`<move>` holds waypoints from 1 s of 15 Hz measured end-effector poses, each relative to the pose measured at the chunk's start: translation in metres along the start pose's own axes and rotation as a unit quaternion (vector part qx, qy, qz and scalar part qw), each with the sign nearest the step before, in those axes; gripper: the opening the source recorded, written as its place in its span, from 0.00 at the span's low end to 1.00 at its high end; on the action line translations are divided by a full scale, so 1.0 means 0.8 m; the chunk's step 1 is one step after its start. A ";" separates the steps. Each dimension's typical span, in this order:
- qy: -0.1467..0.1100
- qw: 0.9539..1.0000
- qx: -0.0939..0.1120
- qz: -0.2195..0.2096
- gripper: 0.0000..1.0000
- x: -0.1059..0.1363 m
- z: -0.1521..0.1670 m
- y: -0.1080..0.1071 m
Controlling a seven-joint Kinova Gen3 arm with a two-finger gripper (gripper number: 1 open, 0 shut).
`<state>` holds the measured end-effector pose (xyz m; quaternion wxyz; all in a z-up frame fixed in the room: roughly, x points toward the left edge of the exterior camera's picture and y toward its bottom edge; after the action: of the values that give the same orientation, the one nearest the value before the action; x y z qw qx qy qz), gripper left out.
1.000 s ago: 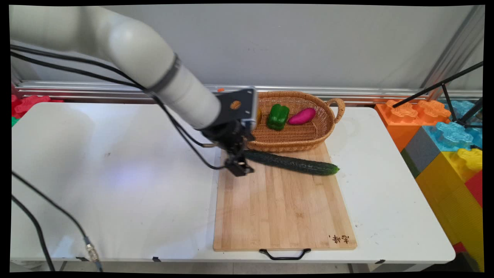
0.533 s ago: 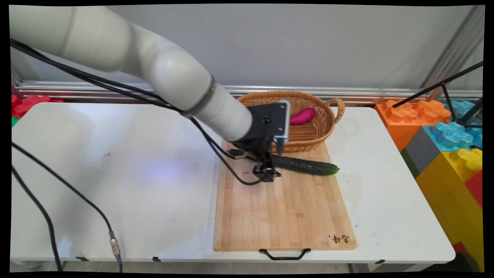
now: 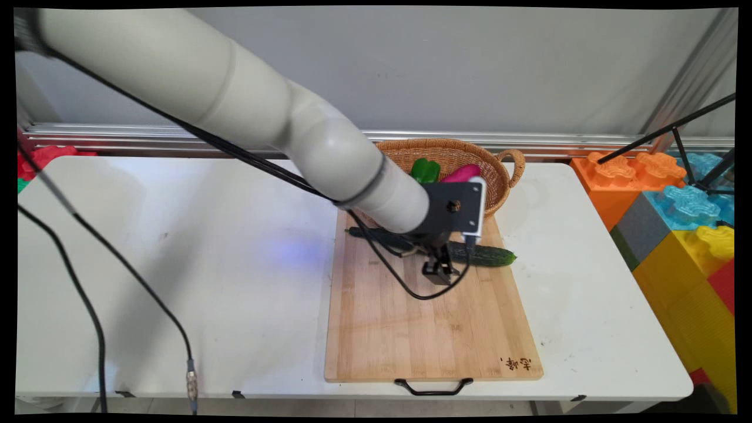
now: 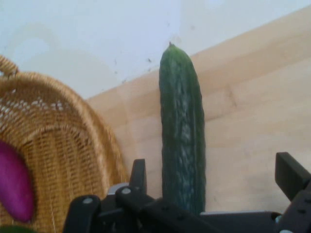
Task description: Pick up the cucumber from the cutting board
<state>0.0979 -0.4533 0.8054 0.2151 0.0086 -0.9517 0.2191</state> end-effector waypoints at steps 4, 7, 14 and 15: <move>-0.004 1.000 0.005 0.013 1.00 0.013 0.034 -0.004; -0.008 1.000 0.008 0.020 1.00 0.019 0.055 -0.007; -0.015 0.999 0.011 0.026 1.00 0.023 0.089 -0.009; -0.016 0.999 0.012 0.026 0.00 0.024 0.091 -0.010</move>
<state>0.0521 -0.4892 0.7575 0.1944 -0.0098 -0.9522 0.2354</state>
